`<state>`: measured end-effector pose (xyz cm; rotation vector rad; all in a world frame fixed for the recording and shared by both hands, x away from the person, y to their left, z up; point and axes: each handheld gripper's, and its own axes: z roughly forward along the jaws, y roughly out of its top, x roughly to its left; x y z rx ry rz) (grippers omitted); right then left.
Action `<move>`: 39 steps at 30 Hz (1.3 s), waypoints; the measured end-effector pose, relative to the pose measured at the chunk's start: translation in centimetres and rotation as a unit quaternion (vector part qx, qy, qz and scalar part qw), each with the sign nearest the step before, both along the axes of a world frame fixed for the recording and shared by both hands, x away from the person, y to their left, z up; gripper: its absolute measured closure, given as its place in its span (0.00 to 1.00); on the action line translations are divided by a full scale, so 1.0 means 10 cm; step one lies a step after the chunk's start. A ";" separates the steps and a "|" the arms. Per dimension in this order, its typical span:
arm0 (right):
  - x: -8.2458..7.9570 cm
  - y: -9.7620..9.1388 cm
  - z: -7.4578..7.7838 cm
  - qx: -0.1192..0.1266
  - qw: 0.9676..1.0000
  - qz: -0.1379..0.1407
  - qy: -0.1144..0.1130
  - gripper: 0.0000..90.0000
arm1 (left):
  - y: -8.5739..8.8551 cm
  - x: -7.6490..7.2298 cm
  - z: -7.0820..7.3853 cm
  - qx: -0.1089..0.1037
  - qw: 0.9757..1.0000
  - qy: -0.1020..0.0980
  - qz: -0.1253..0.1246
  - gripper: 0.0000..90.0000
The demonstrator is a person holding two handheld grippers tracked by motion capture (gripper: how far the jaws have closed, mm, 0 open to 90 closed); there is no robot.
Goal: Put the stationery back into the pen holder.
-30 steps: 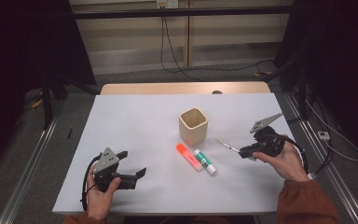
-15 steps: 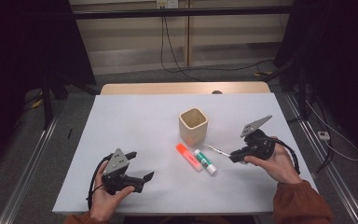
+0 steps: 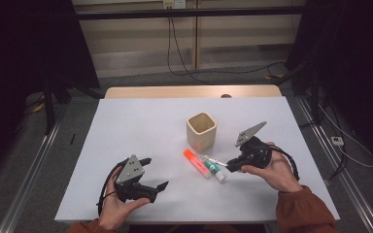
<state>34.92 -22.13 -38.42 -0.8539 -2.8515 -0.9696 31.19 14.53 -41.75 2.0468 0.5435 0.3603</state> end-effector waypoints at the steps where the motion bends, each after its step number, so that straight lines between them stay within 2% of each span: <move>1: 0.00 0.03 -0.01 0.001 1.000 0.003 0.003 0.89 | -0.02 0.01 0.01 0.008 1.000 -0.004 -0.007 0.09; 3: 0.02 0.09 -0.04 -0.005 1.000 0.010 0.006 0.89 | -0.08 0.02 0.02 0.007 1.000 -0.002 -0.012 0.09; 6: 0.04 0.16 -0.04 -0.007 1.000 0.020 0.007 0.89 | -0.16 0.04 0.06 0.021 0.999 -0.014 -0.022 0.09; 9: 0.05 0.21 -0.01 -0.006 1.000 0.024 0.004 0.89 | -0.24 0.06 0.09 0.015 0.999 -0.017 -0.028 0.09; 11: 0.06 0.23 0.01 -0.005 1.000 0.025 0.001 0.89 | -0.28 0.08 0.12 0.019 0.999 -0.023 -0.034 0.09; 15: 0.08 0.28 0.01 -0.004 1.000 0.026 0.002 0.89 | -0.37 0.08 0.15 0.038 0.997 -0.043 -0.054 0.12; 17: 0.09 0.31 0.01 -0.006 1.000 0.029 0.002 0.89 | -0.43 0.08 0.16 0.041 0.996 -0.045 -0.062 0.13; 19: 0.11 0.34 0.01 -0.005 0.999 0.034 0.001 0.89 | -0.47 0.08 0.16 0.055 0.995 -0.056 -0.066 0.13; 25: 0.14 0.43 0.04 -0.005 0.999 0.043 -0.002 0.89 | -0.54 0.11 0.13 0.074 0.992 -0.080 -0.069 0.13; 27: 0.14 0.45 0.04 -0.006 0.999 0.044 -0.001 0.89 | -0.55 0.13 0.12 0.082 0.991 -0.083 -0.070 0.13; 29: 0.14 0.46 0.02 -0.005 0.999 0.045 -0.001 0.89 | -0.56 0.13 0.10 0.097 0.989 -0.085 -0.072 0.14; 35: 0.14 0.52 0.00 -0.013 0.999 0.053 0.002 0.89 | -0.60 0.11 0.07 0.131 0.981 -0.116 -0.083 0.20; 39: 0.16 0.56 0.02 -0.015 0.998 0.053 0.001 0.89 | -0.66 0.12 0.08 0.157 0.974 -0.144 -0.082 0.22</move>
